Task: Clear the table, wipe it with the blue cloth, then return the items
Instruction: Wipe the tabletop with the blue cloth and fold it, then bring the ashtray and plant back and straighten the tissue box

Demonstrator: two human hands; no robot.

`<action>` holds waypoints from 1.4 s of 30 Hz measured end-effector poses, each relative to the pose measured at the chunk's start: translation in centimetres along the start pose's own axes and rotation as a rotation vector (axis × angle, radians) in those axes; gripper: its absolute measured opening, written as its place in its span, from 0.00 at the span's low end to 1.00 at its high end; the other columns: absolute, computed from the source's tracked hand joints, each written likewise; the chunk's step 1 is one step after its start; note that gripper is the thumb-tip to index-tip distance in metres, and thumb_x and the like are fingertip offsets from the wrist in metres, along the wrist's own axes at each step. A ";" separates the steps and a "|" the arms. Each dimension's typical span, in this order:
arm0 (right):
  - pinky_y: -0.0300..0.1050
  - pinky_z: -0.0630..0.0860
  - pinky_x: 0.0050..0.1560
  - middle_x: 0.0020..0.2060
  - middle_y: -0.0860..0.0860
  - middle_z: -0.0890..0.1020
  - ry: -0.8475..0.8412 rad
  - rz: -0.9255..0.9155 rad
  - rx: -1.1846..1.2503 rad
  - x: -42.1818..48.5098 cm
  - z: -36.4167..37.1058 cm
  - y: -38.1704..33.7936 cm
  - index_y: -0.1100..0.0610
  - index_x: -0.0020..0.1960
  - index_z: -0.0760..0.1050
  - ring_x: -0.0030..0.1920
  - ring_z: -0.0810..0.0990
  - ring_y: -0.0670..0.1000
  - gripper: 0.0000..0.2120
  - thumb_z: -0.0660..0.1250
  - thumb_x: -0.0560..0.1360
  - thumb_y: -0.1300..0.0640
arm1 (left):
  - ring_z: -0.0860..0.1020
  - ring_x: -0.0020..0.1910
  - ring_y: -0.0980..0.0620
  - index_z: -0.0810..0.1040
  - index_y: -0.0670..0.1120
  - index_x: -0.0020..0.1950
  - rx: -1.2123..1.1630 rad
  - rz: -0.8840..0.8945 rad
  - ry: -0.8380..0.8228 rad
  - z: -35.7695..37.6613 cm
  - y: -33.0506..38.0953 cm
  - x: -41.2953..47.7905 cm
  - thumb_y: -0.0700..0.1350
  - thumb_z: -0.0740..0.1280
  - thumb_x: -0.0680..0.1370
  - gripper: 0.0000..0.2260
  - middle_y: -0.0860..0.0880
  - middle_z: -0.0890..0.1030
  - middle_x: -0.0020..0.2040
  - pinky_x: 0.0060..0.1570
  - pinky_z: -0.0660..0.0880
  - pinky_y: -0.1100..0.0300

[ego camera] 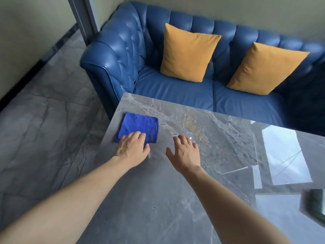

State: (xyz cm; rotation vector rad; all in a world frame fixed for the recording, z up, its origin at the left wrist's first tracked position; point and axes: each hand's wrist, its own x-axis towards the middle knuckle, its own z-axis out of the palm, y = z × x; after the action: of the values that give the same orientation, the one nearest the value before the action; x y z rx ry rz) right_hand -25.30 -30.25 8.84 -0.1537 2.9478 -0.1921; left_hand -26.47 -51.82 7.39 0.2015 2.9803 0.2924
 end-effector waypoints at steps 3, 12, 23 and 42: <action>0.53 0.71 0.59 0.58 0.52 0.79 -0.022 0.011 0.020 -3.8 -1.3 3.0 0.55 0.64 0.75 0.62 0.76 0.57 0.22 0.58 0.80 0.41 | 0.77 0.50 0.43 0.70 0.47 0.47 -0.003 -0.015 -0.037 -0.7 4.5 -3.0 0.53 0.59 0.79 0.10 0.47 0.76 0.48 0.50 0.71 0.48; 0.52 0.71 0.57 0.55 0.53 0.78 -0.049 0.038 0.033 -17.1 -4.8 13.9 0.56 0.61 0.75 0.59 0.77 0.58 0.18 0.59 0.80 0.44 | 0.77 0.50 0.41 0.68 0.48 0.46 -0.081 -0.022 -0.038 -0.6 18.5 -12.7 0.51 0.60 0.79 0.07 0.45 0.77 0.49 0.49 0.72 0.49; 0.52 0.71 0.58 0.56 0.53 0.78 -0.033 0.244 0.020 -28.4 -6.3 24.9 0.55 0.63 0.74 0.60 0.77 0.57 0.19 0.59 0.81 0.43 | 0.76 0.53 0.43 0.65 0.48 0.47 -0.067 0.220 -0.148 1.1 31.6 -16.8 0.49 0.57 0.80 0.06 0.46 0.77 0.52 0.45 0.68 0.52; 0.53 0.72 0.58 0.55 0.54 0.80 0.008 0.660 0.050 -41.4 -3.6 41.7 0.56 0.59 0.76 0.60 0.77 0.58 0.20 0.59 0.80 0.41 | 0.75 0.60 0.44 0.73 0.45 0.60 0.095 0.563 -0.244 8.5 50.5 -16.8 0.52 0.58 0.79 0.15 0.45 0.78 0.59 0.60 0.70 0.47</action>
State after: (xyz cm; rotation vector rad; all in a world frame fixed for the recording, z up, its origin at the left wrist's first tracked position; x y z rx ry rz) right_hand 10.71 16.08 13.85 0.8114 2.8123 -0.1649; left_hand -2.65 -3.67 11.42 1.0112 2.6371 0.1654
